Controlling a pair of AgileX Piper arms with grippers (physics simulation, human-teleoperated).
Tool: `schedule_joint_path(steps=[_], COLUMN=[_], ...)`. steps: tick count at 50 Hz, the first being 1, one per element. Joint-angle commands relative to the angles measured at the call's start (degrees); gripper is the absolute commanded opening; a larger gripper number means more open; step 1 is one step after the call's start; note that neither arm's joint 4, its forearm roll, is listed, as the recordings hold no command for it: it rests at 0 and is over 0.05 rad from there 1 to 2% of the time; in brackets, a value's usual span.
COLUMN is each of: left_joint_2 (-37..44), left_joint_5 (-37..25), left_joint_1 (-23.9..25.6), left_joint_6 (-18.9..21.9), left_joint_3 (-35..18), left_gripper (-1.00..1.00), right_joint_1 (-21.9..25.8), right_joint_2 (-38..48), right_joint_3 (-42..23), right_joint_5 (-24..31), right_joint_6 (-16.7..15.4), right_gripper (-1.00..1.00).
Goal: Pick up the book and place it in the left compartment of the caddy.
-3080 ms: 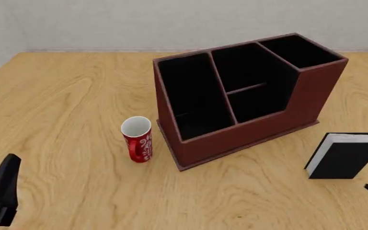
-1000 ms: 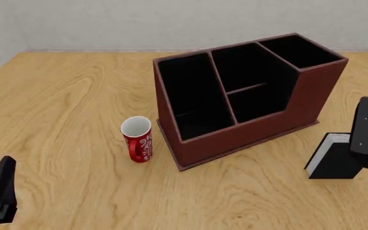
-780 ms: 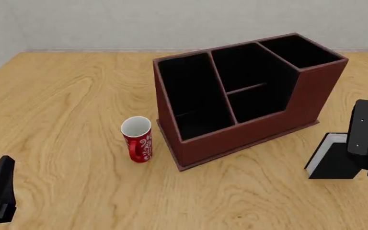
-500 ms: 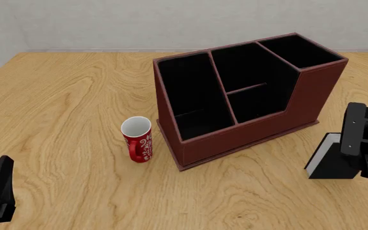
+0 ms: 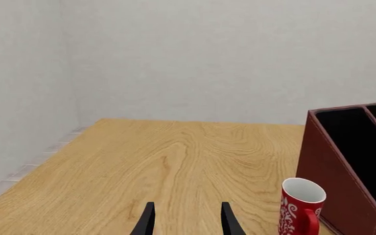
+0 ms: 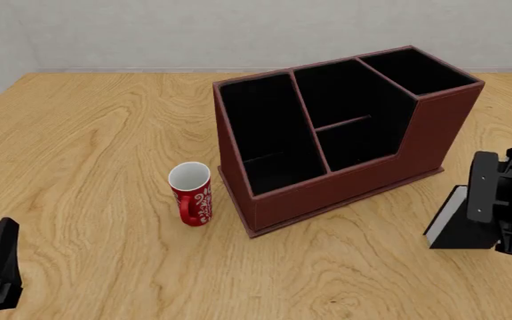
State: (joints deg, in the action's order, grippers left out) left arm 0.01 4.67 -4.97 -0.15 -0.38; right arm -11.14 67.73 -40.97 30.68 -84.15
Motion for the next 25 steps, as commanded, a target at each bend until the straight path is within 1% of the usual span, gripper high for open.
schedule_joint_path(steps=[1,4,10,13,16,20,22,24,25], left_joint_2=[0.0,0.0,0.0,0.0,0.0,0.0,0.0,0.0,0.0], left_joint_5=[-0.01,-0.01,-0.23,-0.24,-0.12,0.19,0.33,0.39,0.45], left_joint_1=[-0.02,0.04,0.08,-0.04,0.06,0.14,0.36,0.45,0.58], left_joint_6=[-0.08,-0.07,-0.16,-0.27,-0.31,-0.47,-0.48,-0.61,-0.58], left_joint_3=[-0.04,-0.08,-0.42,-0.45,-0.36,-0.18,-0.16,-0.11,-0.13], left_gripper=[1.0,1.0,1.0,1.0,1.0,1.0,1.0,1.0,1.0], right_joint_1=[-0.25,-0.42,-0.26,0.35,-0.04,0.81,1.12,1.06,1.55], right_joint_2=[-0.17,-0.41,-2.05,-3.55,-5.18,-6.93,-8.51,-9.21,-9.93], right_joint_3=[1.29,1.18,0.71,0.42,1.19,1.5,1.91,1.68,1.21], right_joint_5=[1.71,1.92,4.1,6.32,7.8,9.74,11.12,11.3,12.6], right_joint_6=[0.32,0.22,0.24,0.87,0.16,0.77,0.64,0.53,1.19], right_gripper=[-1.0,-1.0,-1.0,-1.0,-1.0,-1.0,-1.0,-1.0,-1.0])
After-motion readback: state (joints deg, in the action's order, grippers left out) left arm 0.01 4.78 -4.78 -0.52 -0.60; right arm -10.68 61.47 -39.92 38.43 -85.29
